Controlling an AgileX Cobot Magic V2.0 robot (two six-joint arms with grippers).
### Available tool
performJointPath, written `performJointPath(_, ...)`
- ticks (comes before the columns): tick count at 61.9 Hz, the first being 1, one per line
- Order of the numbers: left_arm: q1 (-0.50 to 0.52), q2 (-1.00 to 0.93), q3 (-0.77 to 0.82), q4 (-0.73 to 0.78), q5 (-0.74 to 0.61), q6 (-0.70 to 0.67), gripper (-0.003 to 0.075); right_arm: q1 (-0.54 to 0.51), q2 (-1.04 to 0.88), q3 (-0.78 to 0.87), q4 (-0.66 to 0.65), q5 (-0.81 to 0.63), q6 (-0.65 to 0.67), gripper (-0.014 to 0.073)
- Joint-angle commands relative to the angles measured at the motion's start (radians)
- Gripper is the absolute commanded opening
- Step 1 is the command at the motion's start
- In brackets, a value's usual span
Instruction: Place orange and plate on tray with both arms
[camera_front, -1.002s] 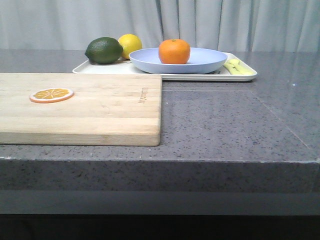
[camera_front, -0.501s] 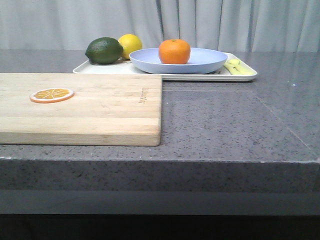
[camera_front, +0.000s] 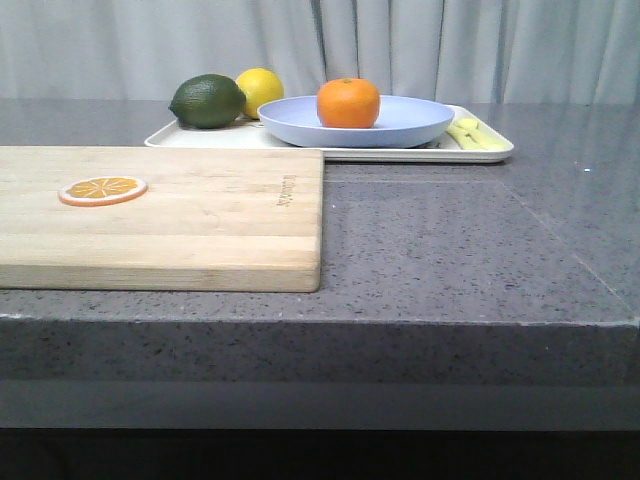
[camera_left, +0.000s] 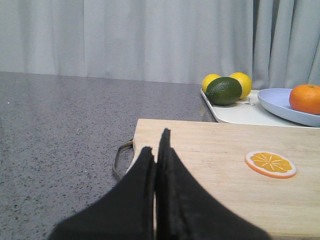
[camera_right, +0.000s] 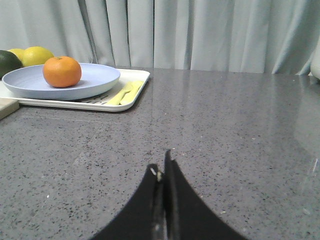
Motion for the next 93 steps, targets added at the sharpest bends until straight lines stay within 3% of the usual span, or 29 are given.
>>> performJointPath(1,-0.002,-0.018,0.028,-0.001,-0.082,-0.008,-0.0020,-0.016,-0.018,-0.024,-0.011,-0.089,0.000,-0.0067)
performJointPath(93,-0.002,-0.018,0.028,-0.001,-0.082,-0.008,-0.0020,-0.034,-0.017,-0.024,-0.011,-0.089,0.000,-0.0067)
